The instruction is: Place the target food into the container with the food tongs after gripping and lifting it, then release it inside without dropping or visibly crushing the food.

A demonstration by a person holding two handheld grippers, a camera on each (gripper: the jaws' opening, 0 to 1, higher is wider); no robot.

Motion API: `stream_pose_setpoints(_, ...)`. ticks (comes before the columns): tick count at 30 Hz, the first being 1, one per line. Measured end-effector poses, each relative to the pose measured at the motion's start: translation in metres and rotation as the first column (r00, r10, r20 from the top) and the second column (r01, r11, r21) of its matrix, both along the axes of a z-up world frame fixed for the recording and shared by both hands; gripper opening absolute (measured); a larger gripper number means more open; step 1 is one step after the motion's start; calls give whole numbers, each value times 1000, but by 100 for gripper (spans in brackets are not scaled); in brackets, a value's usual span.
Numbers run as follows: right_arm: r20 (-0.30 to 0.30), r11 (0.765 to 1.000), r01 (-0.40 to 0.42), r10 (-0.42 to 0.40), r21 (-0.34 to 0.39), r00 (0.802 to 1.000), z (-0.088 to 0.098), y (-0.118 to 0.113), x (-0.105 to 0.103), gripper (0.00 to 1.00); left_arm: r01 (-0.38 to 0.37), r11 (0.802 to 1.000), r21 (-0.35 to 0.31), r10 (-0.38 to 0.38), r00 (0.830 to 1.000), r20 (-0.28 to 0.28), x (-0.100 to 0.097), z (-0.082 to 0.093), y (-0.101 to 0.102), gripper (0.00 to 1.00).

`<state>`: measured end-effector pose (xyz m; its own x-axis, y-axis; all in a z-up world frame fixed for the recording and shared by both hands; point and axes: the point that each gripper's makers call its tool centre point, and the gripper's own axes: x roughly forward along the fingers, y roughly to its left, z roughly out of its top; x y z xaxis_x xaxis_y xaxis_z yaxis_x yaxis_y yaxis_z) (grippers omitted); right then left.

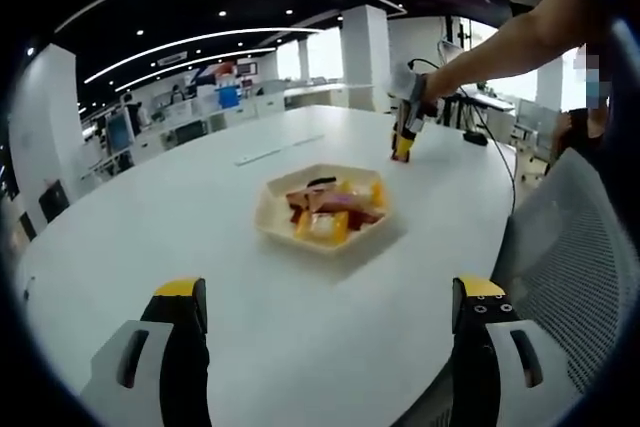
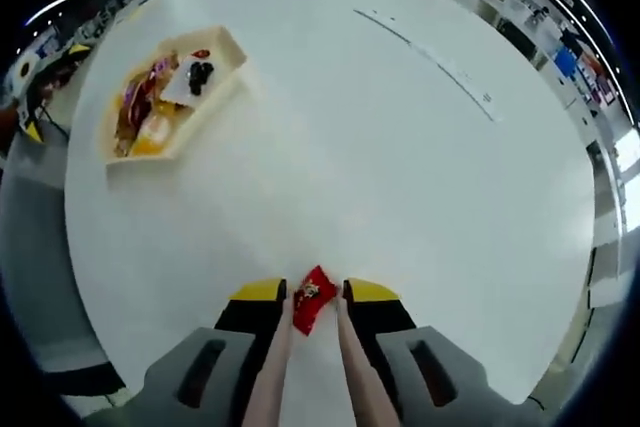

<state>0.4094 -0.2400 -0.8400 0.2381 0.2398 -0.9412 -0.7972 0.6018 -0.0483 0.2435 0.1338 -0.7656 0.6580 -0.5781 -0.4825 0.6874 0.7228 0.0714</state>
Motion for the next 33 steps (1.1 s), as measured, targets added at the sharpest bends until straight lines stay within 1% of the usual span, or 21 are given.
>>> stream_pose_setpoints(2,-14,1000,20,-20,-5,1000,0,1,-2,18,-2,1000,-2,2,1000,0,0,0,0,99)
stream_pose_setpoints(5,-50,994,109,-109,-10,993,-1,2,-5,16,-10,1000,-8,10,1000,1,1,2,2,99)
stream_pose_setpoints(6,-42,997,70,-71,-18,997,-2,3,-3,16,-13,1000,-10,13,1000,2,1,2,2,99)
stream_pose_setpoints(9,-49,998,57,-58,-19,997,-1,3,-3,16,-16,1000,-12,16,1000,3,1,3,2,99)
stream_pose_setpoints(12,-39,999,46,-46,-2,998,-1,7,-2,17,-16,1000,-11,16,1000,5,2,3,3,99)
stream_pose_setpoints(14,-35,1000,20,-20,1,999,-1,12,-2,17,-19,1000,-12,19,1000,8,2,3,3,99)
stream_pose_setpoints(18,-41,1000,-2,1,-5,999,-2,20,0,18,-28,1000,-12,28,1000,9,3,3,5,99)
stream_pose_setpoints(21,-38,1000,-6,6,-5,999,-5,28,4,17,-25,1000,2,25,1000,11,3,2,5,98)
stream_pose_setpoints(23,-15,999,-29,29,-13,999,-9,35,9,16,-26,1000,8,25,1000,9,3,1,5,98)
stream_pose_setpoints(25,1,996,-72,72,-47,997,-12,39,10,16,-35,999,11,35,999,13,4,3,7,98)
stream_pose_setpoints(26,16,994,-97,98,-47,995,-12,42,12,16,-41,999,11,41,999,15,5,3,8,98)
stream_pose_setpoints(29,18,995,-88,89,-52,996,-10,41,12,15,-67,998,6,67,997,29,7,6,15,98)
stream_pose_setpoints(31,13,993,-105,106,-55,994,-7,40,10,16,-81,997,-11,82,996,38,9,10,17,98)
stream_pose_setpoints(32,11,994,-99,99,-46,995,-5,40,10,16,-84,996,-20,85,996,42,9,11,17,97)
stream_pose_setpoints(33,-13,998,-62,62,4,998,-5,45,6,16,-85,996,-24,86,995,43,9,12,17,97)
